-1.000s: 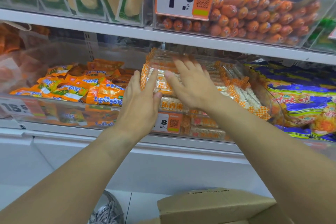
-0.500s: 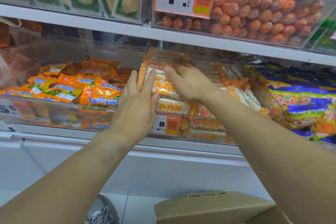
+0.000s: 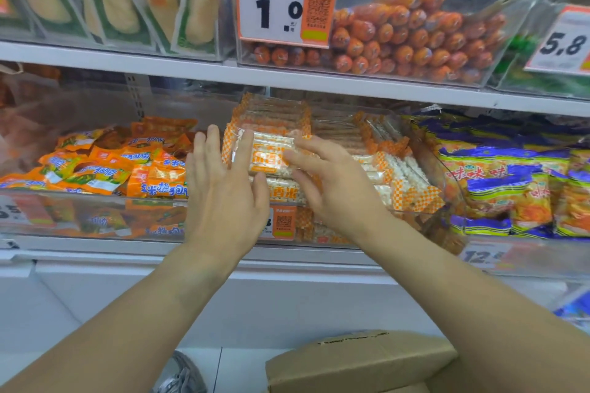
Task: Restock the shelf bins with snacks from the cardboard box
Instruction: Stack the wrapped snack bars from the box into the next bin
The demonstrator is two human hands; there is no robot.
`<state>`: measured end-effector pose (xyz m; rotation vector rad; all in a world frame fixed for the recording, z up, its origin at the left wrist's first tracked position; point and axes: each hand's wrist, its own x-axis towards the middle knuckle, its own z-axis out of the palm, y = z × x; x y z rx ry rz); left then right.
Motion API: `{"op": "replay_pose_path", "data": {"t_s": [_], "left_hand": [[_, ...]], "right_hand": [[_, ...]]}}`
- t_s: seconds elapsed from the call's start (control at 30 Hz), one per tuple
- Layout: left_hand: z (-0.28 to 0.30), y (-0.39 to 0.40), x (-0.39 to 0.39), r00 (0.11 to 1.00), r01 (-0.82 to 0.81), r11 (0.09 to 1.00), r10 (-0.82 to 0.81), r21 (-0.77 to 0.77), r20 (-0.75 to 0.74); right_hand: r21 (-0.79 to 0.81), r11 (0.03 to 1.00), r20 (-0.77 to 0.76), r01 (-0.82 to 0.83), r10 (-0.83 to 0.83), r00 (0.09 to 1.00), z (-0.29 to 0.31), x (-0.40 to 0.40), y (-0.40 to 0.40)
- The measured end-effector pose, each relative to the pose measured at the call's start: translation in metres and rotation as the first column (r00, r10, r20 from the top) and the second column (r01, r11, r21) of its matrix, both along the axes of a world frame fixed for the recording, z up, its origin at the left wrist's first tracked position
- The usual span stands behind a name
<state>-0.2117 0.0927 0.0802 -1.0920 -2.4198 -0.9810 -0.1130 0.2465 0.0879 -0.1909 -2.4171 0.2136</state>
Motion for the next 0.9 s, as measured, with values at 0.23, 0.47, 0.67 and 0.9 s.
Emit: {"op": "replay_pose_path", "data": {"t_s": [0.23, 0.47, 0.67, 0.9], "left_hand": [[-0.005, -0.002, 0.011, 0.985, -0.023, 0.996, 0.008, -0.089, -0.17], [0.001, 0.018, 0.039, 0.96, 0.017, 0.996, -0.042, -0.09, -0.276], [-0.006, 0.045, 0.069, 0.932, 0.097, 0.987, -0.135, -0.127, -0.338], [-0.022, 0.073, 0.101, 0.918, 0.296, 0.943, -0.325, -0.155, -0.225]], "right_hand": [[-0.092, 0.996, -0.092, -0.019, 0.01, 0.996, 0.0, 0.003, -0.011], [-0.027, 0.921, 0.115, 0.389, -0.384, 0.916, 0.004, 0.058, 0.014], [0.046, 0.828, 0.427, 0.558, -0.522, 0.739, -0.006, 0.064, 0.023], [0.016, 0.839, 0.41, 0.544, -0.502, 0.762, 0.013, 0.088, 0.039]]}}
